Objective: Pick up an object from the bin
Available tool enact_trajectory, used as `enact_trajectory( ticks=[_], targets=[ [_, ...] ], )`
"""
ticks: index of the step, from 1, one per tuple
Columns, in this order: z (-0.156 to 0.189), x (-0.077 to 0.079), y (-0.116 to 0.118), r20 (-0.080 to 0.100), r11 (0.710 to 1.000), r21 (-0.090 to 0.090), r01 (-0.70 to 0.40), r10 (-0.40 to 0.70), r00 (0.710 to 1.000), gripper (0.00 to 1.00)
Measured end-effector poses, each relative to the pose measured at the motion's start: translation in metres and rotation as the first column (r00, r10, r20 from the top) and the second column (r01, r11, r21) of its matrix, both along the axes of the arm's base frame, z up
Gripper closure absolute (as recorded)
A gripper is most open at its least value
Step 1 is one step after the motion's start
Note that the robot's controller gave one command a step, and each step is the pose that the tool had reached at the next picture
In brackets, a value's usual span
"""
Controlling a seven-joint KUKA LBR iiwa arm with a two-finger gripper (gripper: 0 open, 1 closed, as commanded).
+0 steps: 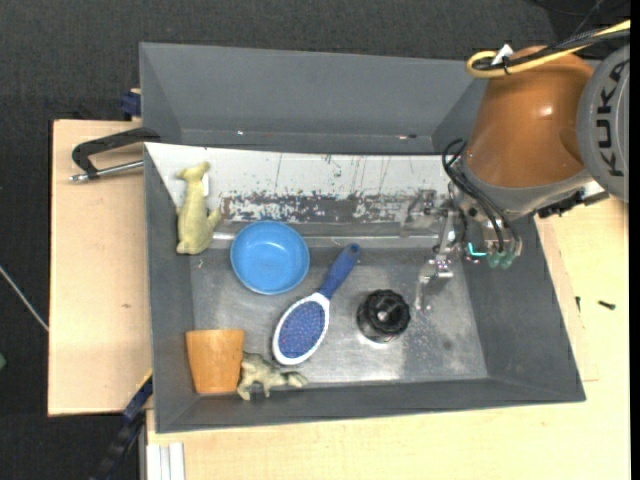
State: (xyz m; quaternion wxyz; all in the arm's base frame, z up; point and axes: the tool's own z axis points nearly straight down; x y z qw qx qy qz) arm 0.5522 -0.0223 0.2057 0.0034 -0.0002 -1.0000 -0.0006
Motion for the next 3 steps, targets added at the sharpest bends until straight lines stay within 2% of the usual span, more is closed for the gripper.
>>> enact_trajectory(
  ticks=[1, 2, 3],
  targets=[
    [-0.134, -0.026, 0.022, 0.014, 0.978, -0.001, -0.208, 0.208, 0.978, 0.00],
    [-0.130, -0.023, 0.022, 0.023, 0.978, -0.003, -0.208, 0.208, 0.978, 1.00],
    [-0.001, -0.034, -0.010, 0.020, 0.974, -0.005, -0.227, 0.227, 0.974, 1.00]
  ],
)
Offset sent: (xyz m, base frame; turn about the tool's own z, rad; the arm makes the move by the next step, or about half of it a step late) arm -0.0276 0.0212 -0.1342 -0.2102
